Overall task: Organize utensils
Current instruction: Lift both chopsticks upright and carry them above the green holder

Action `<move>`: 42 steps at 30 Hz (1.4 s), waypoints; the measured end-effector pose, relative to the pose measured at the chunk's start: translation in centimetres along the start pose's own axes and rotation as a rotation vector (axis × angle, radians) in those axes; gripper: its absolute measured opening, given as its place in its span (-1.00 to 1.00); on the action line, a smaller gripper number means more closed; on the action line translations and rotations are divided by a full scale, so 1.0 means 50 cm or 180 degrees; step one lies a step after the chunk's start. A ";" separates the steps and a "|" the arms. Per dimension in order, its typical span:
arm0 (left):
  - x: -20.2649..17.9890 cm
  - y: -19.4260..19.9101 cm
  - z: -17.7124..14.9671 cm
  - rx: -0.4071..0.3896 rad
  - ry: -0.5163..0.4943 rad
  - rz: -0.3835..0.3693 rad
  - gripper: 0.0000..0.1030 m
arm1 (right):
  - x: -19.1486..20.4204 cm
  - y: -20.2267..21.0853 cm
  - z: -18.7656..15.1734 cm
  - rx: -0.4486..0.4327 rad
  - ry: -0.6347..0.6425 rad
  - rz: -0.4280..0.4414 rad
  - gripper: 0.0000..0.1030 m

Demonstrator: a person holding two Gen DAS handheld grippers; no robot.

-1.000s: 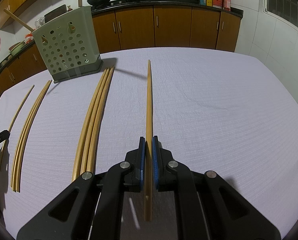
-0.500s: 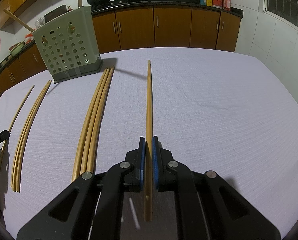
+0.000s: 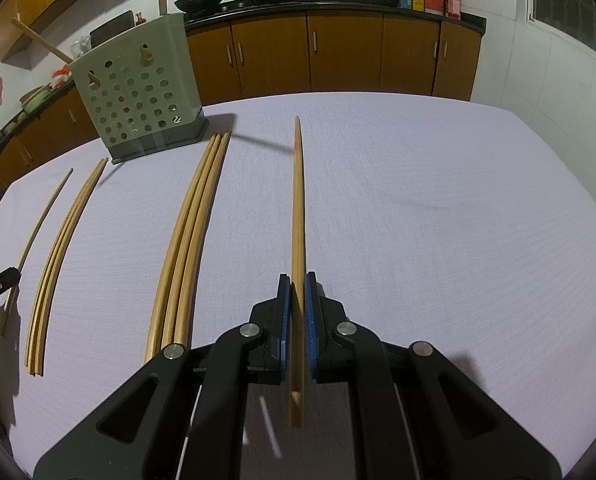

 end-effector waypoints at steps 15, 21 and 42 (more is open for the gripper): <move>0.008 0.115 0.106 -0.0627 -0.0171 -0.0043 -0.85 | -0.010 0.103 0.096 -0.0694 0.0042 -0.0038 -0.85; 0.013 0.182 0.198 -0.1045 -0.0092 -0.0126 -0.85 | -0.015 0.148 0.166 -0.1045 -0.0029 0.0013 -0.85; -0.082 0.290 0.350 -0.1313 -0.0346 -0.0843 -0.85 | 0.052 0.295 0.357 -0.1898 -0.0061 0.0566 -0.86</move>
Point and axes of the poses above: each gripper's, at about its wrist camera, not at the fingertips, and y roughly against the way its jaws point, x to its left, z to its top, the point moved 1 cm from there along -y, roughly the way its jaws point, and after that the axes turned 12 degrees about -x, right-handed, at the moved point
